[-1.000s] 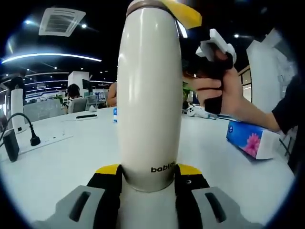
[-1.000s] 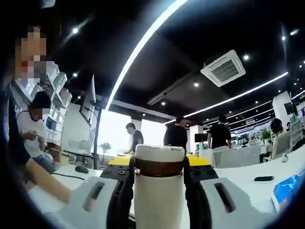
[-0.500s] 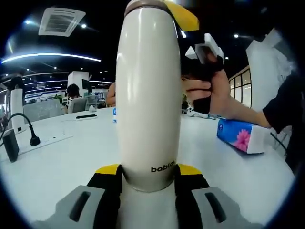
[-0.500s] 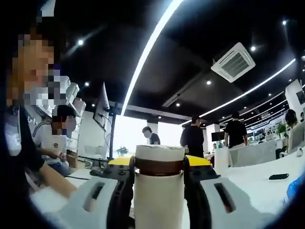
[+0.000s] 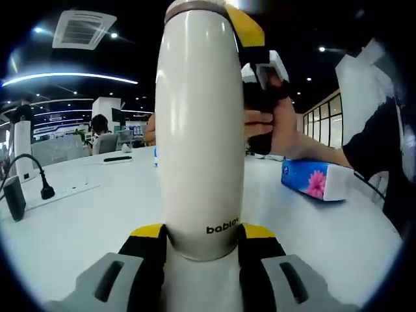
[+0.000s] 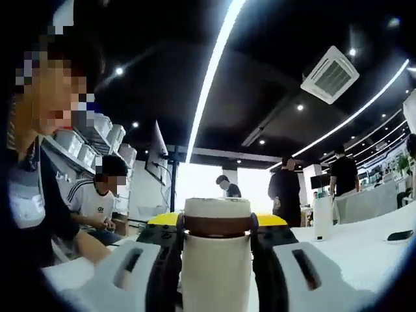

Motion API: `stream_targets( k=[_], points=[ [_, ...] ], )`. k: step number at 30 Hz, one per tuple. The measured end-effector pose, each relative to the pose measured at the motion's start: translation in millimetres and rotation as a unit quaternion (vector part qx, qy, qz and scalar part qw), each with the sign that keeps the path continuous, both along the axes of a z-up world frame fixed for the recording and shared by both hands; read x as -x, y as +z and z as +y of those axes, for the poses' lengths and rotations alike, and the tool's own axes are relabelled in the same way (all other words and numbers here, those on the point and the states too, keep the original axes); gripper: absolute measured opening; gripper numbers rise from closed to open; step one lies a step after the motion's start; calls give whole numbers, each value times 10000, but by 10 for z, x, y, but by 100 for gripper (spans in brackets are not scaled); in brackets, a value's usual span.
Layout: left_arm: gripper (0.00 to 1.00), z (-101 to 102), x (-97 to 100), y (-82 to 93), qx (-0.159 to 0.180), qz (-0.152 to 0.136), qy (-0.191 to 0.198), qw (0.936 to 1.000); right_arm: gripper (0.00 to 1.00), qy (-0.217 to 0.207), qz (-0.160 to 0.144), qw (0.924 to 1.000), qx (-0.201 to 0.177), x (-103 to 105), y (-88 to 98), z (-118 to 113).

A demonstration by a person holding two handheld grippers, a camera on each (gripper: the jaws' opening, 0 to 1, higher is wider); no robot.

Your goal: Grasp the water cup twist off the cup lid place the cup lid on the table

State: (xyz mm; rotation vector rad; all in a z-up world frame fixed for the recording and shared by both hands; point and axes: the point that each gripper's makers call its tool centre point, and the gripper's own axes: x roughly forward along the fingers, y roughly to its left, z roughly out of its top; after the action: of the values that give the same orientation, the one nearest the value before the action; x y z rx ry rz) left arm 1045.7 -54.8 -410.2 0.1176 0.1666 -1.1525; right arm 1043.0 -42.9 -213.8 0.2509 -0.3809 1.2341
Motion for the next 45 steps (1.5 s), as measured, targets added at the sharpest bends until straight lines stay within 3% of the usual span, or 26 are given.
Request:
stream_targets(
  k=[14,24,28,36,45],
  points=[
    [45,17,-49,-3,3,3,-1,10000,43,718,67,9974,-66,-29,8,17],
    [45,19,-66,-6,2,2,-4,10000,44,691,147,9975,-44,-18,-1,11],
    [45,17,-71,-8,-5,4,-3,10000,47,510,256,9984,-8,-20,-7,10],
    [45,12,-55,-6,-8,2,-20,10000,55,15,157,9997,212,-33,-42,41],
    [45,11,-5,-4,-9,2,-21,10000,57,-532,173,9982,233,-14,-42,1]
  ],
)
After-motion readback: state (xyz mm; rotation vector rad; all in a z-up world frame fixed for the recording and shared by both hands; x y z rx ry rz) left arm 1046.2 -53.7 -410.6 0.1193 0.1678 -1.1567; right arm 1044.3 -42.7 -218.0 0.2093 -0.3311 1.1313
